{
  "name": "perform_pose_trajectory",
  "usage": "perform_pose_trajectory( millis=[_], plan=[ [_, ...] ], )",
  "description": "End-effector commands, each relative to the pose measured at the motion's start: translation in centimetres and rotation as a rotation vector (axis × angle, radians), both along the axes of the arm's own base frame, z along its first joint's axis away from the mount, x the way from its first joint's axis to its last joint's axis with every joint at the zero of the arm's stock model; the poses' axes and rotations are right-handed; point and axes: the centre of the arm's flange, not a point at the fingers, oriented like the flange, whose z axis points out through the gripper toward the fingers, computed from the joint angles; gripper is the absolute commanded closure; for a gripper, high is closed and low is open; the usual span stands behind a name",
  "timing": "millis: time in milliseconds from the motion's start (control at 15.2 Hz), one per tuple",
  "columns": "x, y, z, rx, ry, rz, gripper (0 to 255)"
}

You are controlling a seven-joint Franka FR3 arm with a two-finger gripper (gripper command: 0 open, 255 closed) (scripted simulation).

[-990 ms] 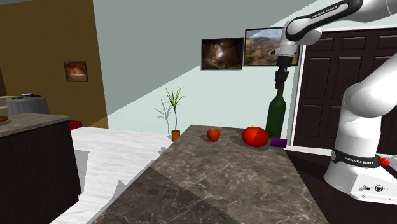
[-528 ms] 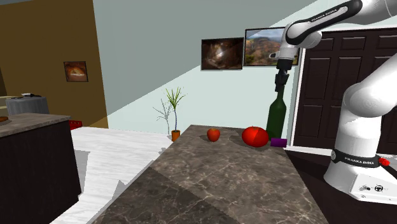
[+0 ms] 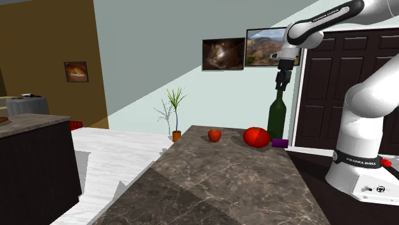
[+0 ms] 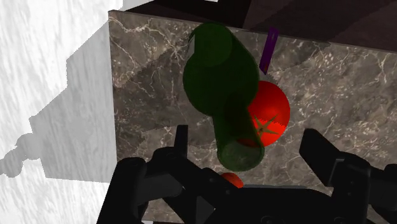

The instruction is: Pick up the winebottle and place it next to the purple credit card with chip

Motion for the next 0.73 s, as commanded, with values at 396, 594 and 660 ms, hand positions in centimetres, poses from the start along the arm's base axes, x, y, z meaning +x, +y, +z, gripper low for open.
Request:
perform_pose_trajectory(
  millis=[396, 594, 660],
  plan=[
    [-0.6, -0.2, 5.0, 0.000, 0.000, 0.000, 0],
    [-0.6, -0.2, 5.0, 0.000, 0.000, 0.000, 0],
    [-0.6, -0.2, 5.0, 0.000, 0.000, 0.000, 0]
  ],
)
